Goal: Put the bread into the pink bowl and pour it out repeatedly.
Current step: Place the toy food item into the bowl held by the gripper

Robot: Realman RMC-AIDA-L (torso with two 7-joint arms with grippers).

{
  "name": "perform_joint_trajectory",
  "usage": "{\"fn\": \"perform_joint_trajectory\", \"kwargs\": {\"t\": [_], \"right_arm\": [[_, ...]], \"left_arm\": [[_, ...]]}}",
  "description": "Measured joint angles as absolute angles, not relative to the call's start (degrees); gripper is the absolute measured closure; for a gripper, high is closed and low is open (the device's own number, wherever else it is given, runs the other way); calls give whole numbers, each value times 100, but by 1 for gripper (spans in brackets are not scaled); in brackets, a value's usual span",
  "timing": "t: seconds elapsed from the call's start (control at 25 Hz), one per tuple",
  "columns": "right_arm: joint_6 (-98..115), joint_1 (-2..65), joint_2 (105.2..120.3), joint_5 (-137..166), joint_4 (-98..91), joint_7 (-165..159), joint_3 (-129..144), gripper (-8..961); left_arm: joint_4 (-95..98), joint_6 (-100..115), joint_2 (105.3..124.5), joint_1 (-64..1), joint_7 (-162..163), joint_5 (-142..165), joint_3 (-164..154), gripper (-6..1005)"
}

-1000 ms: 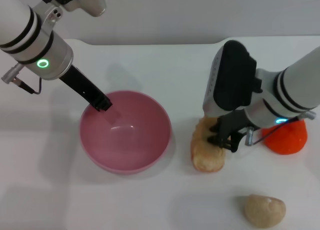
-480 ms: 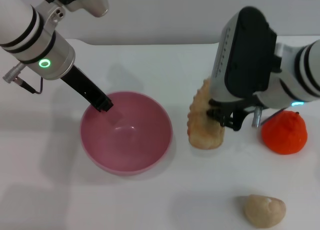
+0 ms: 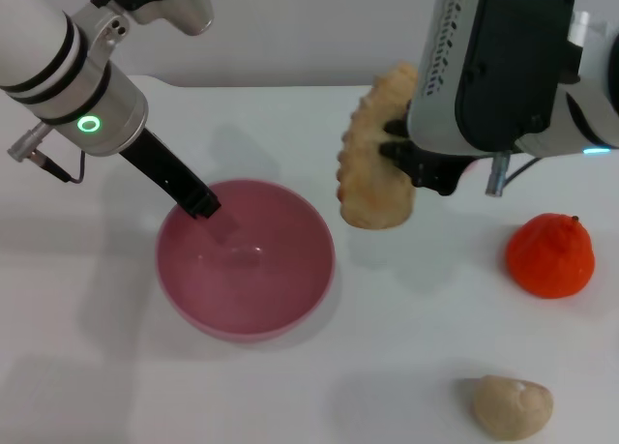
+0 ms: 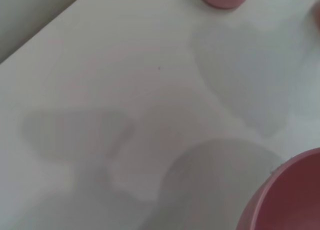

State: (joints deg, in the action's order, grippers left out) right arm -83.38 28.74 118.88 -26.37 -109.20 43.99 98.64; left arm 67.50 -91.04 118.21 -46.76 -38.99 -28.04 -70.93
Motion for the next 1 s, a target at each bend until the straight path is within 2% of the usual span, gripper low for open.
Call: {"fn": "perform_joint_trajectory", "kwargs": {"t": [0.52, 1.0], "right_arm": [[-7729, 3403, 11920, -3471, -10414, 4341, 10735, 842], [-7551, 3409, 11923, -3695, -9959, 4324, 10848, 851]], "left_arm": [[6750, -9067, 11837, -4685, -3893, -2923, -7176, 931], [6763, -9052, 11815, -4668, -3894, -2945, -7181, 930]]}}
